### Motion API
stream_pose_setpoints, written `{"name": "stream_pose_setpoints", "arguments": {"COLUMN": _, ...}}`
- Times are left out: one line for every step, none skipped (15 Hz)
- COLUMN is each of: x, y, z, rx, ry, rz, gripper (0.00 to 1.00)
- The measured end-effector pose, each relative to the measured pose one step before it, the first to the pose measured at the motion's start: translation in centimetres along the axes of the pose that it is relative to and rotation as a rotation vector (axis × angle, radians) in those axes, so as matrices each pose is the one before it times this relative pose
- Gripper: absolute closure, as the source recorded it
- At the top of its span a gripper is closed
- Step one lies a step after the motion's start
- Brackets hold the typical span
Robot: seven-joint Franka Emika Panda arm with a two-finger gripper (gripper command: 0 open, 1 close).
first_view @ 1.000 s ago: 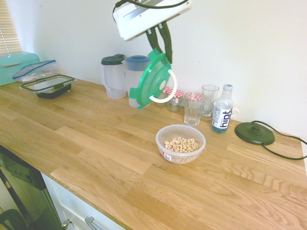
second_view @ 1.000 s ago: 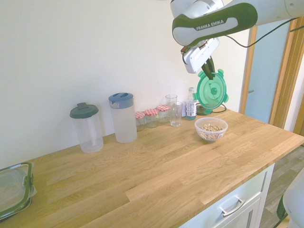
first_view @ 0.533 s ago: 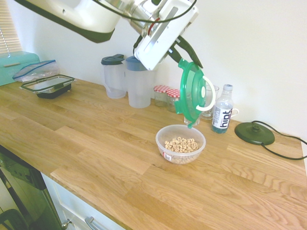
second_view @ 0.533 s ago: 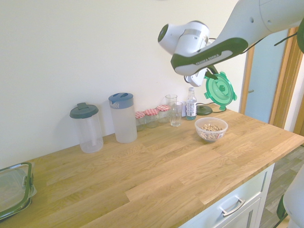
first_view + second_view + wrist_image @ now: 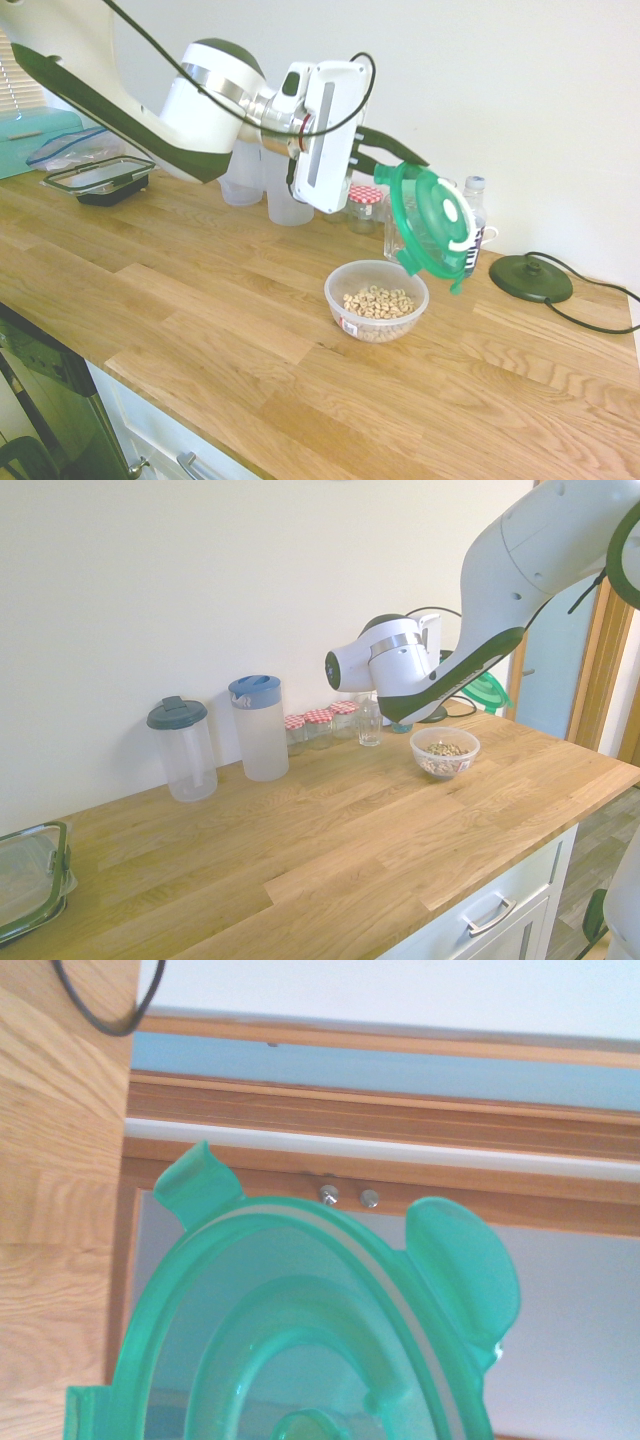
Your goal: Cover the lid of food container
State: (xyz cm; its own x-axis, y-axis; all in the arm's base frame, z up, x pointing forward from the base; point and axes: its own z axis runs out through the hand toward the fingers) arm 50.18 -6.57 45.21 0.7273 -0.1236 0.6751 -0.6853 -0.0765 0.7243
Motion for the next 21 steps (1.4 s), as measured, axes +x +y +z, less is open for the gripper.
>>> {"name": "stream_pose_setpoints", "arguments": {"x": -0.595, "y": -0.617, "z": -0.678, "rx": 0.00616, "ry": -0.01179, "rz": 0.00802, "gripper": 1.0}}
{"name": "stream_pose_setpoints", "arguments": {"x": -0.449, "y": -0.565, "z": -0.455, "rx": 0.00043, "ry": 0.00214, "rz": 0.00047, "gripper": 1.0}}
{"name": "stream_pose_setpoints", "arguments": {"x": -0.431, "y": -0.519, "z": -0.211, "rx": -0.00732, "ry": 0.00617, "rz": -0.00639, "gripper": 1.0}}
{"name": "stream_pose_setpoints", "arguments": {"x": -0.295, "y": -0.397, "z": -0.012, "rx": -0.00832, "ry": 0.00451, "rz": -0.0077, "gripper": 1.0}}
{"name": "stream_pose_setpoints", "arguments": {"x": -0.155, "y": -0.287, "z": 0.066, "rx": -0.00737, "ry": 0.00631, "rz": -0.00717, "gripper": 1.0}}
{"name": "stream_pose_setpoints", "arguments": {"x": -0.065, "y": -0.256, "z": 0.014, "rx": -0.00425, "ry": 0.0119, "rz": -0.00633, "gripper": 1.0}}
{"name": "stream_pose_setpoints", "arguments": {"x": 0.058, "y": -0.356, "z": -0.108, "rx": 0.00757, "ry": 0.02027, "rz": -0.00498, "gripper": 1.0}}
{"name": "stream_pose_setpoints", "arguments": {"x": 0.053, "y": -0.434, "z": -0.219, "rx": 0.01957, "ry": 0.0178, "rz": -0.00456, "gripper": 1.0}}
{"name": "stream_pose_setpoints", "arguments": {"x": -0.038, "y": -0.44, "z": -0.218, "rx": 0.01264, "ry": 0.01529, "rz": -0.00681, "gripper": 1.0}}
{"name": "stream_pose_setpoints", "arguments": {"x": -0.002, "y": -0.385, "z": -0.162, "rx": 0.00775, "ry": 0.01818, "rz": -0.00676, "gripper": 1.0}}
{"name": "stream_pose_setpoints", "arguments": {"x": 0.022, "y": -0.242, "z": -0.049, "rx": 0.00214, "ry": 0.01486, "rz": -0.00488, "gripper": 1.0}}
{"name": "stream_pose_setpoints", "arguments": {"x": 0.022, "y": -0.131, "z": 0.016, "rx": -0.00191, "ry": 0.01045, "rz": -0.00334, "gripper": 1.0}}
{"name": "stream_pose_setpoints", "arguments": {"x": 0.048, "y": -0.079, "z": 0.02, "rx": -0.0023, "ry": 0.01045, "rz": -0.00234, "gripper": 1.0}}
{"name": "stream_pose_setpoints", "arguments": {"x": -0.011, "y": -0.12, "z": 0.06, "rx": 0.00017, "ry": 0.00739, "rz": -0.00308, "gripper": 1.0}}
{"name": "stream_pose_setpoints", "arguments": {"x": -0.087, "y": -0.239, "z": 0.027, "rx": 0.00869, "ry": 0.01058, "rz": -0.00541, "gripper": 1.0}}
{"name": "stream_pose_setpoints", "arguments": {"x": -0.198, "y": -0.268, "z": 0.011, "rx": 0.01176, "ry": 0.01243, "rz": -0.00723, "gripper": 1.0}}
{"name": "stream_pose_setpoints", "arguments": {"x": -0.315, "y": -0.214, "z": 0.072, "rx": 0.00524, "ry": 0.01037, "rz": -0.0068, "gripper": 1.0}}
{"name": "stream_pose_setpoints", "arguments": {"x": -0.34, "y": -0.171, "z": 0.003, "rx": 0.00168, "ry": 0.00811, "rz": -0.00599, "gripper": 1.0}}
{"name": "stream_pose_setpoints", "arguments": {"x": -0.358, "y": -0.136, "z": 0.032, "rx": -0.00102, "ry": 0.00524, "rz": -0.00533, "gripper": 1.0}}
{"name": "stream_pose_setpoints", "arguments": {"x": -0.368, "y": -0.121, "z": 0.008, "rx": 0.00021, "ry": 0.0006, "rz": -0.00291, "gripper": 1.0}}
{"name": "stream_pose_setpoints", "arguments": {"x": -0.353, "y": -0.073, "z": 0.03, "rx": -0.00002, "ry": 0.00021, "rz": -0.00107, "gripper": 1.0}}
